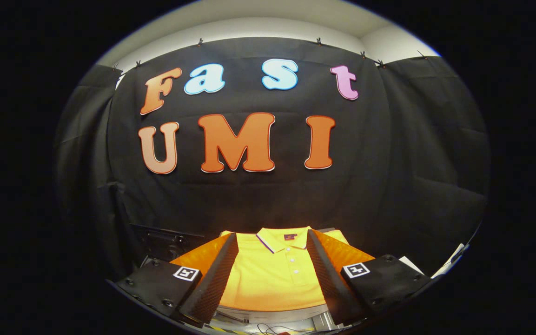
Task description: Put the clothes into the washing machine and then close the washing machine lid.
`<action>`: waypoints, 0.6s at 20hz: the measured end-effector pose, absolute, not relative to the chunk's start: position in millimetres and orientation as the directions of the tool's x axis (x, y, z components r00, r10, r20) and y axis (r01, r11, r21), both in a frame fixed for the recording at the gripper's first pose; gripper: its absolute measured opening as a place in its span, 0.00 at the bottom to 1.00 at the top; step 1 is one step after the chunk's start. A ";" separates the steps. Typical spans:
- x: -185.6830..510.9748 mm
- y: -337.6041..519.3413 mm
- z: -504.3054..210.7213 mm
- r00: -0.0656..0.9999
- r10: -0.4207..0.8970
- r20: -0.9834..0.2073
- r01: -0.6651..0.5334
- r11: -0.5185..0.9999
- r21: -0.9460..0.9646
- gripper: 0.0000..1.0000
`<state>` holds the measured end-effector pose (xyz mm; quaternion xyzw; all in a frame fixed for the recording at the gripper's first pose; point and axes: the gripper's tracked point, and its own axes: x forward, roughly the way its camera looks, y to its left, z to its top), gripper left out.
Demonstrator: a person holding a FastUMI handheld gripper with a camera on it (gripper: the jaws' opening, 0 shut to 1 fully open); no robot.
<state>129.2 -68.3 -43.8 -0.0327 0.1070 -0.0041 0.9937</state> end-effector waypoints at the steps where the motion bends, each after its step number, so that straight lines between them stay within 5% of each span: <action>1: 137.8 -72.0 -51.3 0.974 -0.012 -0.226 0.000 0.998 -0.056 0.96; 12: 226.8 -112.7 -145.4 0.907 -0.025 -0.420 0.017 1.000 -0.022 0.97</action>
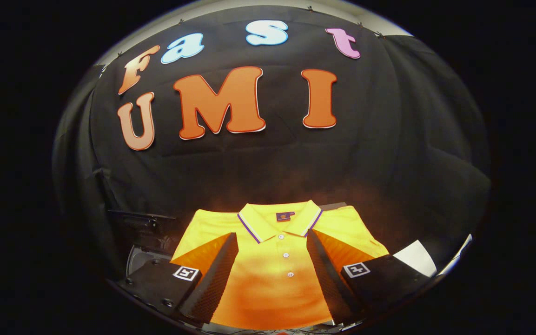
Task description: Put the clothes into the washing machine and then close the washing machine lid.
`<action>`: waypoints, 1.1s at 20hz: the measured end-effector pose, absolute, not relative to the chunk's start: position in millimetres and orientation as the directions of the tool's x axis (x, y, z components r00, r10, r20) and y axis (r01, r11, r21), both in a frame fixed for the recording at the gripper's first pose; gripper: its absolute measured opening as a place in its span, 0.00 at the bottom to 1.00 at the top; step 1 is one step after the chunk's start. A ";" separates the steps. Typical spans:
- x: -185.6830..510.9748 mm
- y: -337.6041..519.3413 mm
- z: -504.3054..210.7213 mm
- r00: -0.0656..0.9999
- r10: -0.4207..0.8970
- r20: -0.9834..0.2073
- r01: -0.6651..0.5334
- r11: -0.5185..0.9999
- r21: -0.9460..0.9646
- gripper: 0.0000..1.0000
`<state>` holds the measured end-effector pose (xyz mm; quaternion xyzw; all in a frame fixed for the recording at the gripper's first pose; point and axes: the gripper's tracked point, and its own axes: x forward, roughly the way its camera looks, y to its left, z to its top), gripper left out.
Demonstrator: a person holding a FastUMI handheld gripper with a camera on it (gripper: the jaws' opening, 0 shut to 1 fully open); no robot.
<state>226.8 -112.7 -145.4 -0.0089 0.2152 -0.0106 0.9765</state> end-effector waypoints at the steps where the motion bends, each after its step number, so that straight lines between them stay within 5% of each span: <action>1: 231.3 -116.2 -154.6 0.899 -0.026 -0.437 0.018 1.000 -0.022 0.97; 22: 250.2 -133.3 -233.8 0.749 -0.072 -0.659 0.067 0.997 -0.034 0.98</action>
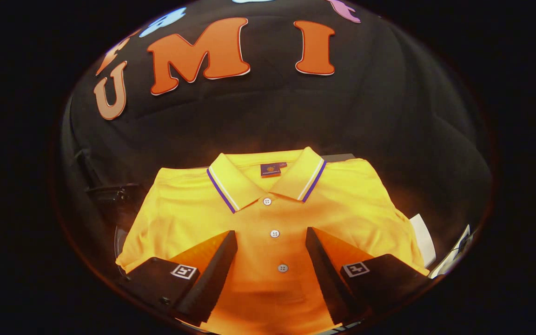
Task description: Put the clothes into the washing machine and then close the washing machine lid.
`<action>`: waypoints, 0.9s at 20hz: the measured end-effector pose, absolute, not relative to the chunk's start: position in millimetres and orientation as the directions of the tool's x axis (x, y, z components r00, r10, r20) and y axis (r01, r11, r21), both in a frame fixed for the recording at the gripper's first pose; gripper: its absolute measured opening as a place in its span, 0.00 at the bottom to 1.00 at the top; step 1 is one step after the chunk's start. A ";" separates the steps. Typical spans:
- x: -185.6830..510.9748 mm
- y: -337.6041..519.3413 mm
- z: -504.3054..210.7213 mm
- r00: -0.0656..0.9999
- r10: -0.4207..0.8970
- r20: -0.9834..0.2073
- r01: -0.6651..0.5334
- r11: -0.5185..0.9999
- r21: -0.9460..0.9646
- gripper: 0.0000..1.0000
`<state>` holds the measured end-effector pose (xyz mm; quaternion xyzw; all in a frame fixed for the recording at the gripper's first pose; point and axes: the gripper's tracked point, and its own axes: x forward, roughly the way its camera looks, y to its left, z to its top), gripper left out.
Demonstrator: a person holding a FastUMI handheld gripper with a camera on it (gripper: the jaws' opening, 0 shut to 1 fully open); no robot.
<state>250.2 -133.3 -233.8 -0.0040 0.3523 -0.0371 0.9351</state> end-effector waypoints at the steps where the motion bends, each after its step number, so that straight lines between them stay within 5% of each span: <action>1: 249.8 -133.8 -234.5 0.745 -0.068 -0.664 0.059 0.998 -0.037 0.98; 9: 248.5 -130.6 -234.8 0.728 -0.042 -0.684 0.024 0.999 -0.036 0.91; 15: 247.1 -123.0 -232.8 0.703 -0.029 -0.710 0.009 0.999 -0.032 0.70; 16: 248.6 -124.0 -233.3 0.709 -0.033 -0.704 0.012 0.999 -0.034 0.48; 18: 247.0 -125.3 -232.4 0.710 -0.041 -0.703 0.014 0.999 -0.043 0.47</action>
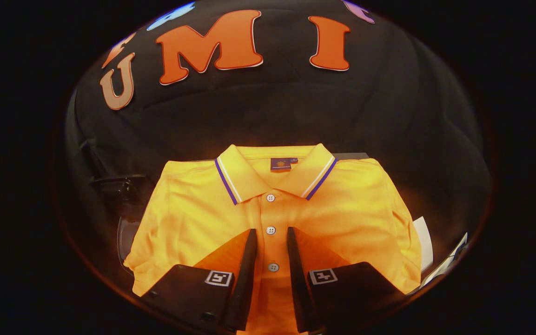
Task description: Put the clothes into the washing machine and then close the washing machine lid.
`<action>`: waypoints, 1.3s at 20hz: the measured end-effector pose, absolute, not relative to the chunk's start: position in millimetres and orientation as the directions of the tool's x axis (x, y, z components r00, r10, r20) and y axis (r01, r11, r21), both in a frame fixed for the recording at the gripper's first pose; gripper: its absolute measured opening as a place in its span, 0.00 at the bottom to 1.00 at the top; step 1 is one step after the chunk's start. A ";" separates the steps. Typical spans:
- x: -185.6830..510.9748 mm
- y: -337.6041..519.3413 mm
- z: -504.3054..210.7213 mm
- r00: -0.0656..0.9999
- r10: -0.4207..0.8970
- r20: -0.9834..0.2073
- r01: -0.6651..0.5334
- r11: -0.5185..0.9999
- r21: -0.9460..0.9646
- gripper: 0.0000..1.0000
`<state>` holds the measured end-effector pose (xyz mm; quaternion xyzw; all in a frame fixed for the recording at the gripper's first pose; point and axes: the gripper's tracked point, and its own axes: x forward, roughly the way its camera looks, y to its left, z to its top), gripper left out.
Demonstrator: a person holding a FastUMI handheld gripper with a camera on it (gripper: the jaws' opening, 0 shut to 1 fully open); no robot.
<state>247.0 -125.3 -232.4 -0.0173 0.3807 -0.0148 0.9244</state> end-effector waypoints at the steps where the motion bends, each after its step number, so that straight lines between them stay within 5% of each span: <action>1: 246.1 -121.4 -230.9 0.707 -0.028 -0.706 0.010 1.000 -0.029 0.47; 4: 249.2 -121.5 -232.1 0.700 -0.043 -0.713 0.039 0.999 -0.022 0.21; 8: 251.8 -119.6 -234.2 0.691 -0.060 -0.721 0.018 0.998 -0.066 0.12; 26: 243.7 -104.8 -170.9 0.846 0.047 -0.530 0.014 0.994 0.111 0.08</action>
